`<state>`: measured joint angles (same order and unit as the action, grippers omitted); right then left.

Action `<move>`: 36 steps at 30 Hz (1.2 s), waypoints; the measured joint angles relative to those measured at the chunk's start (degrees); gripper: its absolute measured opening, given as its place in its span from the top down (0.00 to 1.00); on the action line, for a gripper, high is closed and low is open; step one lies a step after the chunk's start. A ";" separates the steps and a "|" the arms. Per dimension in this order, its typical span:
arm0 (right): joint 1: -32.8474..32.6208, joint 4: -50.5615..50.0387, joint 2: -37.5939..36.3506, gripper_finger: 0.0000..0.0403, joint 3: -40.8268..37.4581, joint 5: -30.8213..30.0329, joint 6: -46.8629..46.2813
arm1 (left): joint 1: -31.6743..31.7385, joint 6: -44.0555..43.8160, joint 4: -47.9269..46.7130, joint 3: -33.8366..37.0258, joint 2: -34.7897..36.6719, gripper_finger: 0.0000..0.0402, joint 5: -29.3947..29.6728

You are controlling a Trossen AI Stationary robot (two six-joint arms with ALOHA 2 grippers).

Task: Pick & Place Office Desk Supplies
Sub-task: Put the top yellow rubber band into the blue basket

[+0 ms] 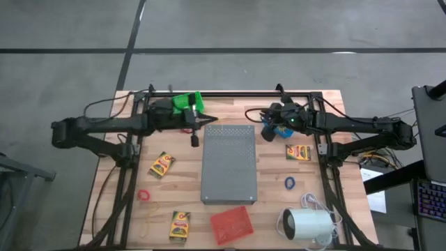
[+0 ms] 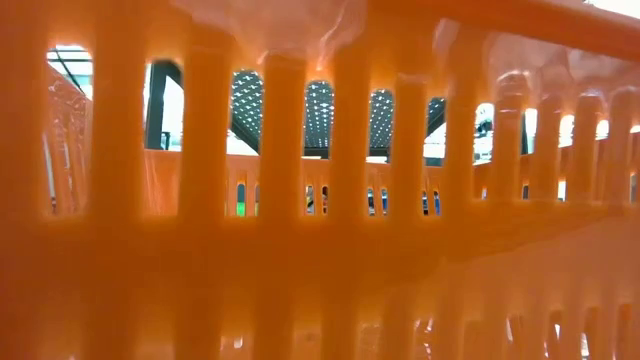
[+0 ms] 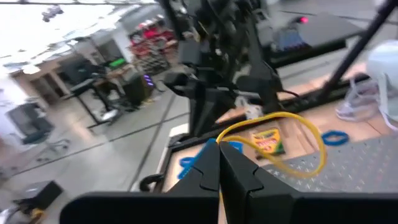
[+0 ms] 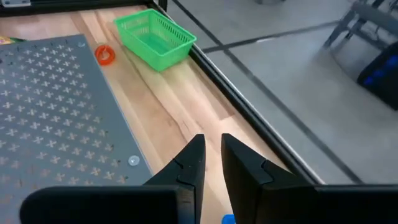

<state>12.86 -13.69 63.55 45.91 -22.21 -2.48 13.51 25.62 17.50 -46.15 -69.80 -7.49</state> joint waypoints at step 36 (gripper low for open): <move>-0.59 13.38 -0.04 0.88 -1.57 26.61 19.22 | 7.66 4.59 3.93 -17.51 -19.34 0.99 -24.69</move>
<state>12.27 -0.32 63.51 44.34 4.40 16.74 21.17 30.22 21.43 -63.66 -89.14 -32.18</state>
